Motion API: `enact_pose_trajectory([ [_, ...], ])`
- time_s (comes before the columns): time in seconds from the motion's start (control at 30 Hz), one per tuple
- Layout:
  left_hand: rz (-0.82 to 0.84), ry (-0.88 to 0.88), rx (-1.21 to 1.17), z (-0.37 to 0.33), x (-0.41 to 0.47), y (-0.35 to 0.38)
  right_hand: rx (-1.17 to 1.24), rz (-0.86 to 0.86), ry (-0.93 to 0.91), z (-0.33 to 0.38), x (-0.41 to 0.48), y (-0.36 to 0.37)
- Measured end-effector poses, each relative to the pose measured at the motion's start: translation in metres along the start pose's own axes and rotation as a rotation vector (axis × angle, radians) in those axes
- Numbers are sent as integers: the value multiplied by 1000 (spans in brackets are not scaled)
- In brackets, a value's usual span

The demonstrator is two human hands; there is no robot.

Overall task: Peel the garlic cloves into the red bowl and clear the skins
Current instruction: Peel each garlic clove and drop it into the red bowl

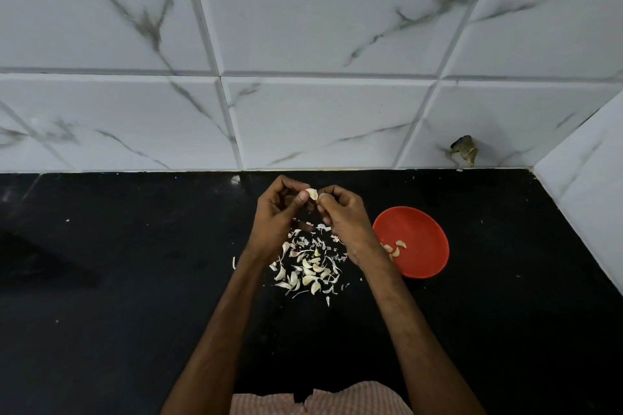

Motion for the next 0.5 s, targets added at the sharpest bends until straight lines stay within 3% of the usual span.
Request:
enact_pose_trajectory([
  [0.17,-43,-17,39,3,0,-6,-82,-32,-29,2,0,-7],
  [0.5,61,123,353,-10,4,4,-322,-213,-99,1,0,-15],
])
Point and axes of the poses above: each hand's wrist, its own x-axis towards the middle knuckle, its own y-axis out of the palm, z = x × y, the point moved 8 cm from there along x, towards the middle knuckle, and after that the axes turned 11 degrees about y, right-handed, at the moved point
